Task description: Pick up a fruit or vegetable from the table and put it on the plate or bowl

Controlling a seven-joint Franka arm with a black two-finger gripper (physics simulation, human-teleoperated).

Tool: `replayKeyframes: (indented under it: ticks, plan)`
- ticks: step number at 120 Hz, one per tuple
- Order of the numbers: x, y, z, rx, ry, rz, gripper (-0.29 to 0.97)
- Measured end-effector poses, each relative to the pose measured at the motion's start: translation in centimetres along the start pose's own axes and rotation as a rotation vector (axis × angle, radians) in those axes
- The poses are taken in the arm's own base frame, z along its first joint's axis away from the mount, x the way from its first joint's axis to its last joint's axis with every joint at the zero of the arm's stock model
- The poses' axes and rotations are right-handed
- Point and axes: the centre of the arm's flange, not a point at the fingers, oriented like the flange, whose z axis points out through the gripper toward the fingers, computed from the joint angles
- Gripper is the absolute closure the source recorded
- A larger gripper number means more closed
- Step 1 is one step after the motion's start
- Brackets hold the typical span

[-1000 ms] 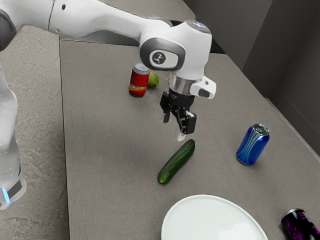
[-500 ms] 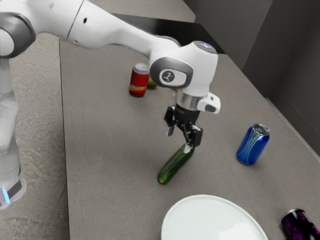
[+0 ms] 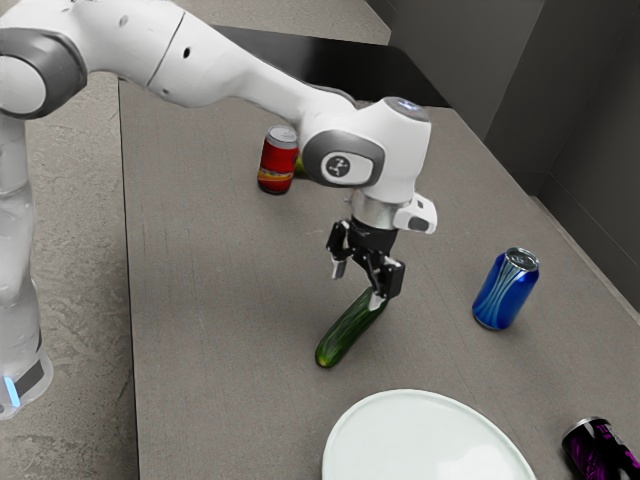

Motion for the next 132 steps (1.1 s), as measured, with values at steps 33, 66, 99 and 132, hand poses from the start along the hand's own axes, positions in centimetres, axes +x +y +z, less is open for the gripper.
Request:
replayKeyframes:
  ticks: [33,66,99,132]
  plan:
    - [0.0,-0.1,2.8,-0.006,0.001,-0.009,0.0]
    - [-0.2,0.8,4.1,-0.006,0.008,0.006,0.0]
    - [0.9,0.3,5.2,-0.01,0.009,-0.014,0.0]
    - [1.2,0.6,6.7,-0.009,-0.002,-0.015,0.02]
